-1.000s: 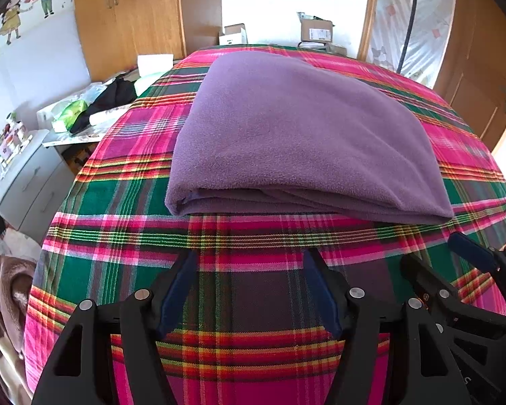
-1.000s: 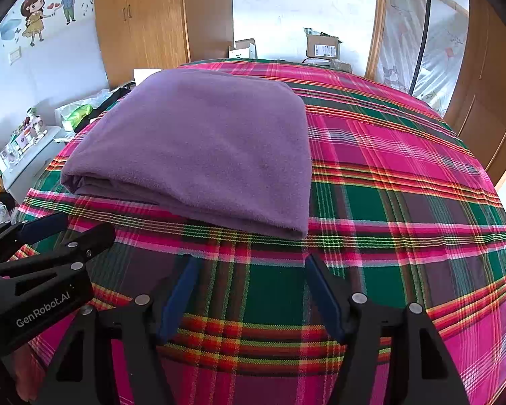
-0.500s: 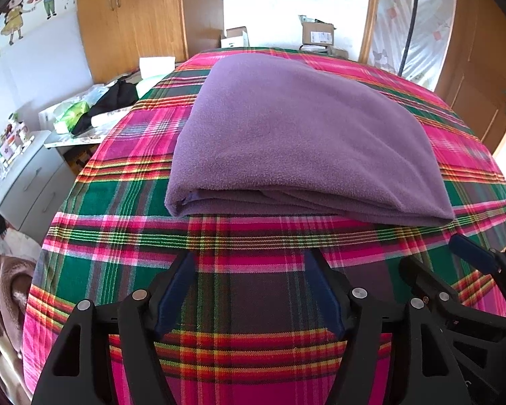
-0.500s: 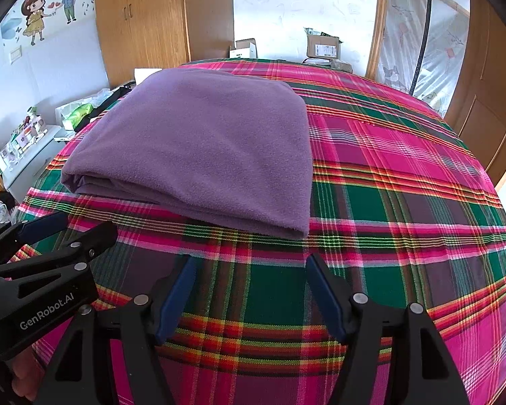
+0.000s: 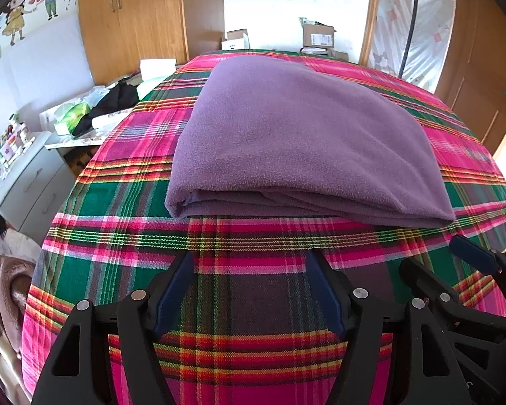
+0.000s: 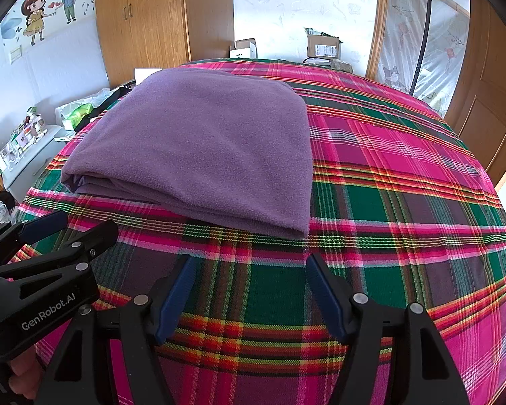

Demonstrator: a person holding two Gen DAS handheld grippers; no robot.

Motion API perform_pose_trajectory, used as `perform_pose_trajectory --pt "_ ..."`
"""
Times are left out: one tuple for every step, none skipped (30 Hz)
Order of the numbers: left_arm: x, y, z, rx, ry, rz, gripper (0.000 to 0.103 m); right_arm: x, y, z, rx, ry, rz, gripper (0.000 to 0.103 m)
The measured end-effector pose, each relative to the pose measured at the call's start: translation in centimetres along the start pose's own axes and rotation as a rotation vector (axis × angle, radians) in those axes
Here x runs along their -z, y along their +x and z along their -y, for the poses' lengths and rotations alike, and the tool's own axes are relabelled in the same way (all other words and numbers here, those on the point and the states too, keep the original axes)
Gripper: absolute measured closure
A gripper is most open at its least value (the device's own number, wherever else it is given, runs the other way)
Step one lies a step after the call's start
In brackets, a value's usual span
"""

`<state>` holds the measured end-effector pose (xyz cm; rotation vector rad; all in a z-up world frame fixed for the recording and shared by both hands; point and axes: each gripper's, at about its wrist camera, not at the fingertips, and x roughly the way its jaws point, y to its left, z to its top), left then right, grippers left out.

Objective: Fold clothes

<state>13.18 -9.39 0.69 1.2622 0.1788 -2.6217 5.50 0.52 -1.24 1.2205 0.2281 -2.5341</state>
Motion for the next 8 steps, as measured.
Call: perform_pose_trajectory --pt "0.02 0.0 0.02 0.0 0.001 0.001 0.032 0.0 0.0 -0.01 0.0 0.0 0.0 0.035" --pt "0.05 0.0 0.04 -0.001 0.001 0.002 0.032 -0.01 0.01 -0.01 0.0 0.0 0.0 0.035" --pt "0.07 0.0 0.06 -0.001 0.002 0.003 0.032 -0.01 0.02 0.02 0.0 0.0 0.0 0.035" --pt "0.09 0.0 0.08 -0.001 0.002 0.004 0.032 -0.01 0.03 0.05 0.0 0.0 0.0 0.035" --pt "0.1 -0.01 0.1 0.0 0.002 0.005 0.032 -0.01 0.03 0.05 0.0 0.0 0.0 0.035" --pt "0.1 -0.01 0.11 -0.001 0.003 0.005 0.032 -0.01 0.03 0.05 0.0 0.0 0.0 0.035" --pt "0.13 -0.03 0.13 -0.001 0.004 0.006 0.032 -0.01 0.02 0.05 0.0 0.0 0.0 0.035" --pt "0.13 -0.02 0.12 0.0 0.004 0.006 0.032 -0.01 0.02 0.05 0.0 0.0 0.0 0.035"
